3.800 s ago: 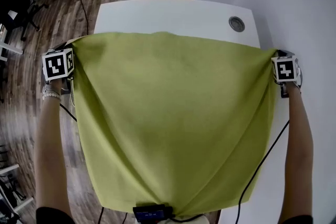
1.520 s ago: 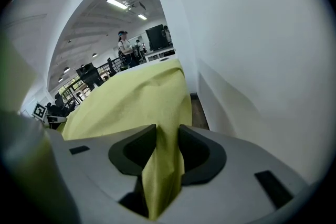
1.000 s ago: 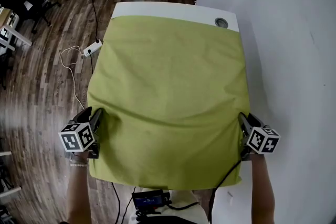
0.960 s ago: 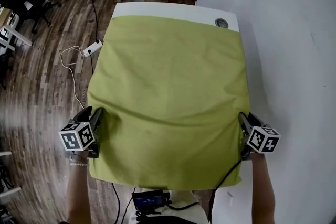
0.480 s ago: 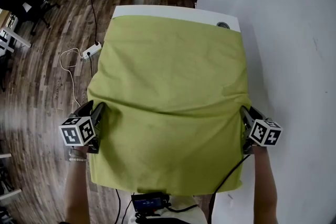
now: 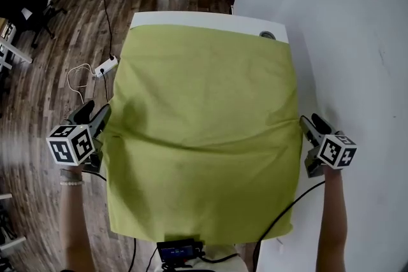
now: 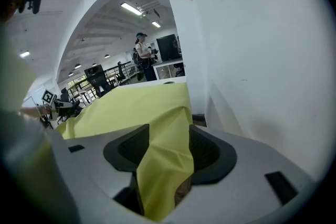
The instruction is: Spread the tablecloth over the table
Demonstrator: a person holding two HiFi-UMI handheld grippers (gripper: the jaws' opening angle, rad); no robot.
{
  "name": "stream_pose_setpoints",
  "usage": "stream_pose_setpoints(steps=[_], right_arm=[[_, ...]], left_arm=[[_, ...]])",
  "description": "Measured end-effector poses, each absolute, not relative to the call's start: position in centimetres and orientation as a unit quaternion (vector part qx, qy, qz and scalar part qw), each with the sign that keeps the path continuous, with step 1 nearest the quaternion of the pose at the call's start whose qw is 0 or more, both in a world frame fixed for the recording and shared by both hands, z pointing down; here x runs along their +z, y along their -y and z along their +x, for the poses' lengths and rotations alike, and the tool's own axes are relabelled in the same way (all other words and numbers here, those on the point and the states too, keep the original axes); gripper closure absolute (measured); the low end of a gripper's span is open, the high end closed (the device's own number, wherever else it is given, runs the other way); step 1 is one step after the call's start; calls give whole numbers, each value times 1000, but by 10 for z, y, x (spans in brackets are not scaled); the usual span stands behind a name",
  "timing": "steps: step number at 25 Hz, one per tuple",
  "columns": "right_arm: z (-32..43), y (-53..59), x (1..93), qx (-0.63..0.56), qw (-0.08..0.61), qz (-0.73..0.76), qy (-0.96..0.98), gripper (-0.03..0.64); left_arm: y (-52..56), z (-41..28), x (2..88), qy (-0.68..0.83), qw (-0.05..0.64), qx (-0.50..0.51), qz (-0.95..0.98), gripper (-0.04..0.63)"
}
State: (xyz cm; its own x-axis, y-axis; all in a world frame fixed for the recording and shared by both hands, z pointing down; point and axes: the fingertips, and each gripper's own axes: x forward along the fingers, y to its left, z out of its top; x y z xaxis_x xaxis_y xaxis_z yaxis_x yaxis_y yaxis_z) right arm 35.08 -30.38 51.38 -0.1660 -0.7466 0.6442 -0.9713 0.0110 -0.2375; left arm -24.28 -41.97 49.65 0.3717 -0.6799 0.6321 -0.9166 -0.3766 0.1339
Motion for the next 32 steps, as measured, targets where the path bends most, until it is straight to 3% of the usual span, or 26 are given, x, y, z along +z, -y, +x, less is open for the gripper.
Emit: stream_pose_setpoints(steps=[9,18,32], right_arm=[[352,379,562,354,220,594,688,368],[370,432,572,376,154,629,663,370],[377,489,570,354,171,630,670,377]], left_arm=[[490,-198,560,488,261,282,784,337],[529,-182,570,500,300,255,771,321],[587,-175,568,516,286,249,768,324]])
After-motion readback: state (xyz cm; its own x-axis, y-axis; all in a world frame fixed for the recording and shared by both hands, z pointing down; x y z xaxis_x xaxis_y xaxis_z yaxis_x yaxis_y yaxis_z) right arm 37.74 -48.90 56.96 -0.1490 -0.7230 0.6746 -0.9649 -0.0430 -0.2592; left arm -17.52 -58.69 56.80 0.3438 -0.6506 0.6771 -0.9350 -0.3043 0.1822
